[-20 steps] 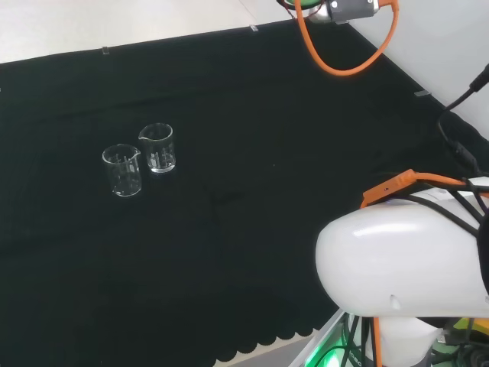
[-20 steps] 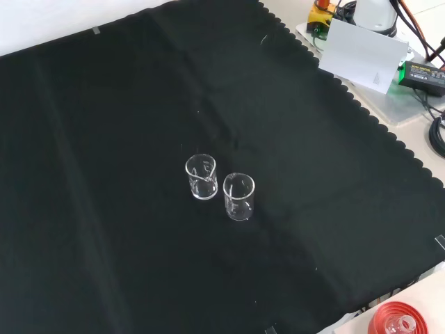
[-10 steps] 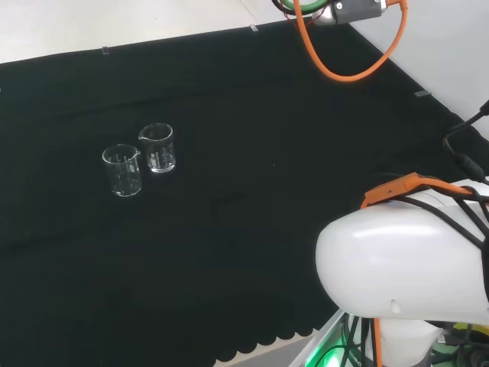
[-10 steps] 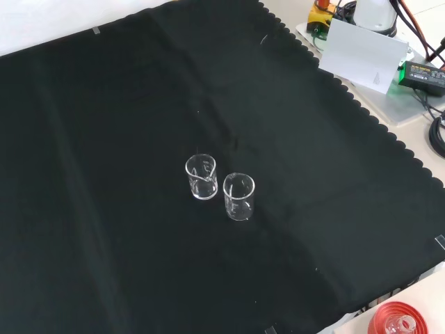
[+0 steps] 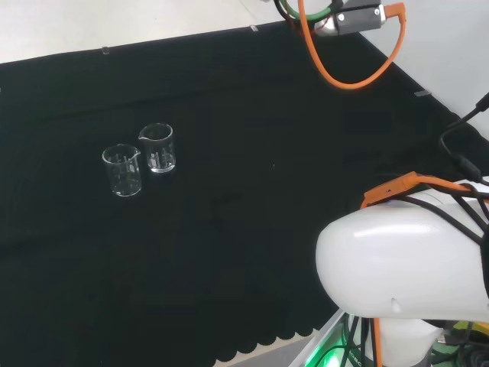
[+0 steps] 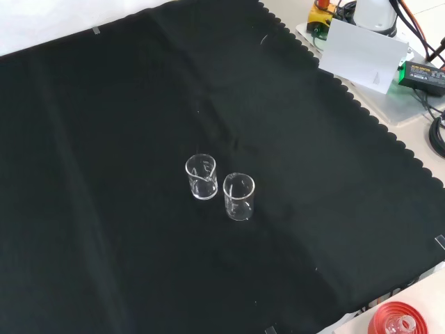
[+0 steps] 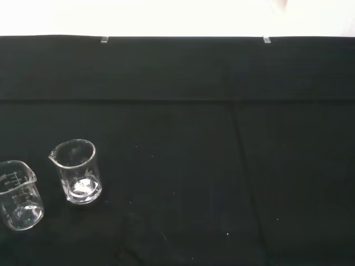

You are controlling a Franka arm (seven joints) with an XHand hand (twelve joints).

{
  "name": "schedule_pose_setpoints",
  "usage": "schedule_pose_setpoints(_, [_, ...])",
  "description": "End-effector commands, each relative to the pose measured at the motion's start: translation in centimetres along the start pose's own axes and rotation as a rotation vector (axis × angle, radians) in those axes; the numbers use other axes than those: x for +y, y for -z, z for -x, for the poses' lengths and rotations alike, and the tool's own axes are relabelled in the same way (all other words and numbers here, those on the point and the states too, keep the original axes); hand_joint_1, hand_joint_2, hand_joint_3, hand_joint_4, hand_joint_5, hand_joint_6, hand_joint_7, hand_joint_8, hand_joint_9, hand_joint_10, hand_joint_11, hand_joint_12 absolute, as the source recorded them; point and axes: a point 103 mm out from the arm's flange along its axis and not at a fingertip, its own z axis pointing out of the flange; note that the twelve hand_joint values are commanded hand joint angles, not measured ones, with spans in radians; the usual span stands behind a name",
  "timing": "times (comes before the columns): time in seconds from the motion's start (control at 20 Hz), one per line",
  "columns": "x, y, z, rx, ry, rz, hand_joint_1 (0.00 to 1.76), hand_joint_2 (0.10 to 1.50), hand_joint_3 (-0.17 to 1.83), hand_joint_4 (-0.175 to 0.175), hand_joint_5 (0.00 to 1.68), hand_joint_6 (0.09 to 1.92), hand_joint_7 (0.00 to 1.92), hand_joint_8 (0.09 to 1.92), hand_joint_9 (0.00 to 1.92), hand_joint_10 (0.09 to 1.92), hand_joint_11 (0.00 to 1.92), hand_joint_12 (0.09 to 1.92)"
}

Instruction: Pick up the beaker on the right.

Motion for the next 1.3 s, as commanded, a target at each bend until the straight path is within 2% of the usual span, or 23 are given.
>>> schedule_pose_setpoints(0.05, [1.4,-2.1,1.1,0.049,0.001,-0.004,0.35,1.29,0.04,-0.046,0.14,0.09,0.02,0.53,0.05,0.72,0.0,0.83])
schedule_pose_setpoints(0.25, [3.4,-3.9,3.2,0.079,-0.001,-0.01,0.36,1.28,0.03,-0.048,0.14,0.09,0.02,0.54,0.05,0.72,0.0,0.84])
schedule_pose_setpoints(0.6, [10.6,-9.4,6.3,0.109,0.027,-0.047,0.38,1.27,0.03,-0.049,0.15,0.09,0.02,0.56,0.06,0.72,0.0,0.85])
schedule_pose_setpoints(0.8, [13.7,-12.6,6.0,0.123,0.034,-0.077,0.39,1.26,0.03,-0.051,0.15,0.09,0.02,0.56,0.07,0.73,0.0,0.86])
schedule_pose_setpoints(1.0, [16.6,-16.0,4.5,0.157,0.072,-0.095,0.4,1.25,0.02,-0.053,0.15,0.09,0.02,0.57,0.07,0.73,0.0,0.87])
schedule_pose_setpoints(1.3, [19.1,-19.3,2.9,0.207,0.123,-0.117,0.49,1.16,-0.02,-0.054,0.15,0.09,0.04,0.6,0.1,0.74,0.0,0.9])
